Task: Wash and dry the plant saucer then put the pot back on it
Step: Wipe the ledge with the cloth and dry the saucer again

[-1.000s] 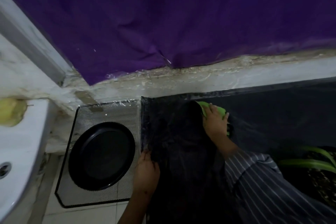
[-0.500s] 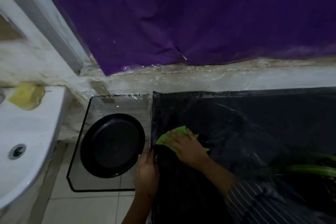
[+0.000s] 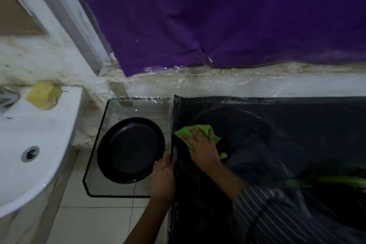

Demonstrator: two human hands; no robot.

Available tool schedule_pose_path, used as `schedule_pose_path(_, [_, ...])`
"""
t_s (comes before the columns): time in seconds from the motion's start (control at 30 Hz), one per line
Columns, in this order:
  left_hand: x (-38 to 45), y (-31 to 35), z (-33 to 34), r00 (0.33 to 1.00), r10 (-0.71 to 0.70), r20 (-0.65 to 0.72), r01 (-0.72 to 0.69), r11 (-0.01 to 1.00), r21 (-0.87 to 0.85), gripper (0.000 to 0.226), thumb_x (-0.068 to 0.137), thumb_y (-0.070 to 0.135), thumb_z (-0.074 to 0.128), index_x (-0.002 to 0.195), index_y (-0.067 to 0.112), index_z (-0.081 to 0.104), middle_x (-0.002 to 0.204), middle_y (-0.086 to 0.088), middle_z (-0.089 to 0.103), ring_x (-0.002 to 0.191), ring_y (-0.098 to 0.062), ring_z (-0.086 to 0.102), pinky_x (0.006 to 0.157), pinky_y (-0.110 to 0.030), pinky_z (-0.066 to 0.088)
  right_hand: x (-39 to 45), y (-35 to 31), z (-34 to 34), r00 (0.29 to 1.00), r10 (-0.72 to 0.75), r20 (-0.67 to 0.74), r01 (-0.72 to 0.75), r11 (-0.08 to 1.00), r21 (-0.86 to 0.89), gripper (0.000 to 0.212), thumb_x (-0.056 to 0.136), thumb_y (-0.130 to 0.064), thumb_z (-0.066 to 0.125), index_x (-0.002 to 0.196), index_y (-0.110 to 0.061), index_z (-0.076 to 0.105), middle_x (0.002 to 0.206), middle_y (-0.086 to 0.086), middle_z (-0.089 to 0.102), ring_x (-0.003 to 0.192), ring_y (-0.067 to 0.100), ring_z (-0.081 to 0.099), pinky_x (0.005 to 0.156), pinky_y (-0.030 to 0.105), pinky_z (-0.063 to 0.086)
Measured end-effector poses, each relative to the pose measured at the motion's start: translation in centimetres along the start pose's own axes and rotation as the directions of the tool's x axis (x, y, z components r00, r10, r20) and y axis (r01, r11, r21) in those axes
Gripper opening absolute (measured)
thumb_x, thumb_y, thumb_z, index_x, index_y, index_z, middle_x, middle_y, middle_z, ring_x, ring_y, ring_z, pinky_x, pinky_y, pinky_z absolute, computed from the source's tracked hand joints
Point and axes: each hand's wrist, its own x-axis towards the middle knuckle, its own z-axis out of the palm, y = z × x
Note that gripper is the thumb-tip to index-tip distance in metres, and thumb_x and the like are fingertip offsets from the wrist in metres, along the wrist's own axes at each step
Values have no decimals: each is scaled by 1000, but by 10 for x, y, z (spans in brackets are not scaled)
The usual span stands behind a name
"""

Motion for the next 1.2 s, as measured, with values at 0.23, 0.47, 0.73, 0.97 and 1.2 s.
schedule_pose_path(0.23, [1, -3, 0, 999, 37, -21, -37, 999, 14, 52, 95, 18, 38, 146, 22, 28, 153, 0, 27, 140, -13, 26, 118, -33, 16, -121, -18, 16, 979, -183, 87, 190, 978, -87, 59, 58, -39, 71, 116, -37, 63, 129, -6, 61, 119, 11, 58, 107, 51, 15])
schedule_pose_path(0.47, [-3, 7, -5, 1000, 1, -16, -1, 999, 40, 52, 94, 11, 34, 146, 15, 28, 154, -5, 25, 142, -18, 24, 119, -40, 12, -129, 38, -8, 998, 13, 55, -7, 994, -107, 69, 67, -21, 71, 131, -38, 53, 142, -4, 49, 130, 15, 48, 106, 56, 33])
schedule_pose_path(0.73, [-15, 29, -1, 993, -102, 58, 95, 990, 105, 71, 93, 46, 28, 149, 5, 11, 158, -12, 8, 146, -28, 6, 118, -48, 0, -126, 2, 14, 986, 159, -47, -157, 987, 41, 62, 64, -26, 77, 124, -30, 60, 131, -1, 59, 123, 15, 55, 100, 49, 42])
schedule_pose_path(0.97, [-18, 35, -2, 982, -128, 139, 77, 944, 322, 69, 98, 42, 17, 146, -2, -7, 157, -19, -9, 147, -30, -6, 113, -58, -8, -113, 36, -4, 998, 55, -30, -58, 988, -141, 54, 73, -17, 53, 126, -31, 58, 133, -1, 58, 120, 14, 57, 97, 42, 47])
schedule_pose_path(1.2, [-11, 58, -4, 960, -228, 162, 157, 918, 364, 74, 95, 42, 15, 142, -9, -10, 155, -26, -5, 144, -39, -10, 110, -61, -14, -103, 119, -25, 808, 577, -118, -561, 815, 145, 50, 95, -18, 42, 143, -27, 31, 156, 0, 24, 145, 16, 19, 115, 53, 13])
